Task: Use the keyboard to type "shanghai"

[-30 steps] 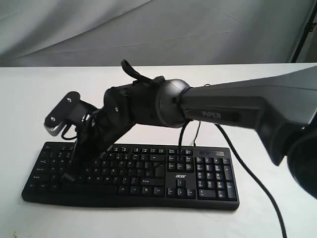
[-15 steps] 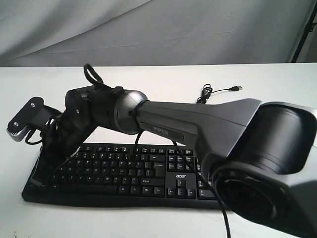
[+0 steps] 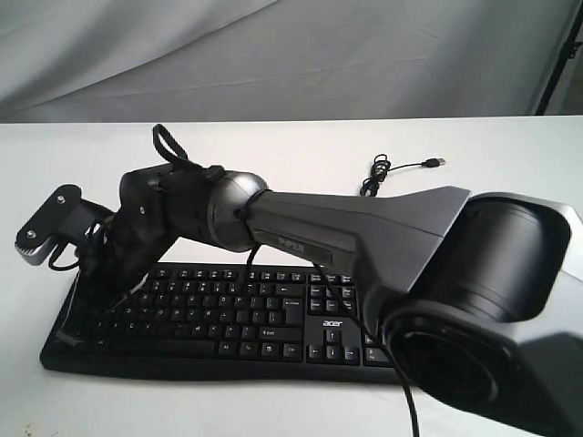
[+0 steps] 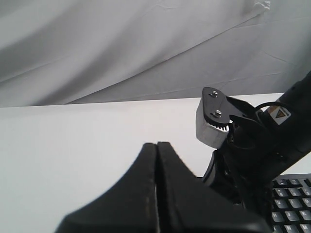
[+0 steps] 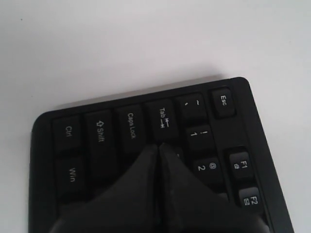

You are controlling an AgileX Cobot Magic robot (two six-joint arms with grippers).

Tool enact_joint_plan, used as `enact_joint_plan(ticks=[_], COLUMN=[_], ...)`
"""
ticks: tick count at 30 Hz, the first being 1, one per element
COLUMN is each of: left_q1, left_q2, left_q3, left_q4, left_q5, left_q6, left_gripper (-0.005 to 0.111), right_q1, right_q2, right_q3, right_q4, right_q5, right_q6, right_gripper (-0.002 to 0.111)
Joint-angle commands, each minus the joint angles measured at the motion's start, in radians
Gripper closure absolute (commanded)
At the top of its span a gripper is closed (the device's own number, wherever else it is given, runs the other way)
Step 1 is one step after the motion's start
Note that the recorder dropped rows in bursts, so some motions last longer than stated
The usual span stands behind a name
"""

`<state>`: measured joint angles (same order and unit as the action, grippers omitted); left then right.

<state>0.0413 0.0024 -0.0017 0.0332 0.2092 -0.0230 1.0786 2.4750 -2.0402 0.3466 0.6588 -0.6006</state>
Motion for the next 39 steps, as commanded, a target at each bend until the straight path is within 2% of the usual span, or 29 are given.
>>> enact_joint_plan(ticks=[1, 39], left_q1=[-0.006, -0.006], left_q2=[-0.002, -0.002], left_q3=[0.002, 0.002], left_q4=[0.0, 0.0], left_q5=[-0.011, -0.011], left_q6=[-0.003, -0.003], left_gripper=[0.107, 0.107], right_q1=[0.006, 0.018], right_q2=[-0.002, 0.01], right_q3=[-0.008, -0.008], right_q4=[-0.003, -0.014], right_q5=[-0.003, -0.019], right_q6=[0.002, 0.002], right_gripper=[0.108, 0.108])
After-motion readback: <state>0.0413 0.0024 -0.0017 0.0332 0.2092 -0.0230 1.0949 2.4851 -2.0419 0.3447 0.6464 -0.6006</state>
